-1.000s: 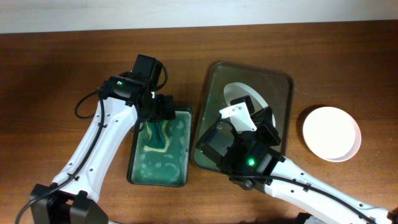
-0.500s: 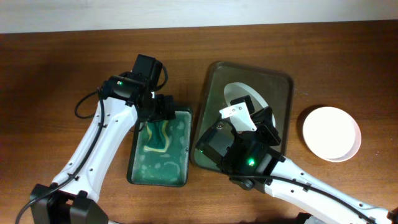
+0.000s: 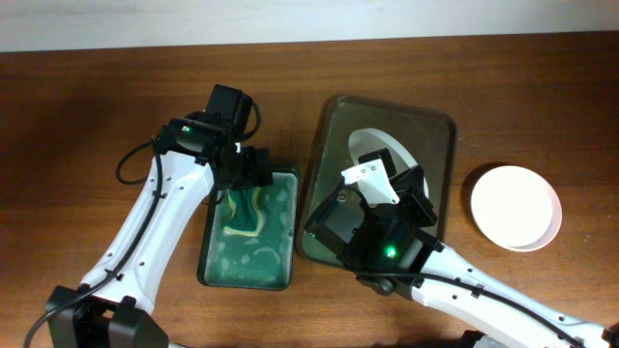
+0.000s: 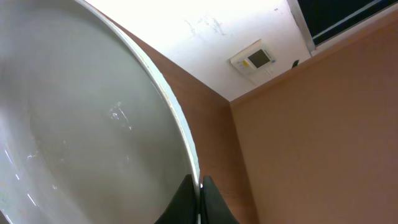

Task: Clean dirty plates on tray and stack at the side

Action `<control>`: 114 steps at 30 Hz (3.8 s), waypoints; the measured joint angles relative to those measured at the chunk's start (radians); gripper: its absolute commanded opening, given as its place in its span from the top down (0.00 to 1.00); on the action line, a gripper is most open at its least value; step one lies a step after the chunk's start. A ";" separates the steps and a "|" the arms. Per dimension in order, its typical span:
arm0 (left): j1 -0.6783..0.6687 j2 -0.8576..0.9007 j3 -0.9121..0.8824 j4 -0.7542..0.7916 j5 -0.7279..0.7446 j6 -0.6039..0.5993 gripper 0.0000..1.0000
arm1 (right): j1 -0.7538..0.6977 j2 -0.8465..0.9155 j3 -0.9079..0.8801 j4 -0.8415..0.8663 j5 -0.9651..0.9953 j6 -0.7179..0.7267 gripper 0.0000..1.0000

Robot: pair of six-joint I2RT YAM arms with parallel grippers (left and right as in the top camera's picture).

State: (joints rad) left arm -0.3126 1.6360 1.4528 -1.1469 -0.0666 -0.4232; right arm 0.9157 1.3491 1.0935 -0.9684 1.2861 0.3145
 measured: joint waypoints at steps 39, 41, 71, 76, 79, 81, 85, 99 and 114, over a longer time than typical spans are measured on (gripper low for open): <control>0.000 0.000 0.002 0.001 0.003 0.000 0.01 | -1.193 -0.364 0.008 0.039 -1.775 -0.150 0.02; 0.000 0.000 0.003 0.000 0.003 0.000 0.01 | -1.003 -0.443 0.009 0.040 -1.778 -0.169 0.02; 0.000 -0.004 0.006 0.000 0.004 0.000 0.01 | -0.916 -1.336 -1.081 0.914 -1.503 -0.320 0.02; -0.006 -0.037 -0.003 -0.014 -0.059 0.001 0.01 | -0.916 -1.336 -1.081 0.914 -1.503 -0.319 0.02; 0.005 -0.372 -0.101 0.207 -0.143 0.043 0.01 | -0.916 -1.336 -1.081 0.914 -1.503 -0.320 0.02; 0.083 -0.597 -0.249 0.337 -0.151 0.064 0.01 | -0.916 -1.337 -1.081 0.914 -1.503 -0.320 0.02; 0.242 -0.964 -0.725 0.703 -0.091 0.126 0.01 | -0.916 -1.336 -1.080 0.917 -1.503 -0.319 0.02; 0.304 -1.624 -1.440 1.079 -0.054 0.222 0.01 | -0.916 -1.335 -1.081 0.914 -1.503 -0.320 0.02; 0.306 -1.624 -1.440 1.079 -0.054 0.222 0.01 | -0.916 -1.335 -1.081 0.914 -1.503 -0.319 0.02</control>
State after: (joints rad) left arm -0.0067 0.0120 0.0128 -0.0681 -0.1204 -0.2012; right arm 0.0002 0.0139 0.0128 -0.0544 -0.2173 -0.0048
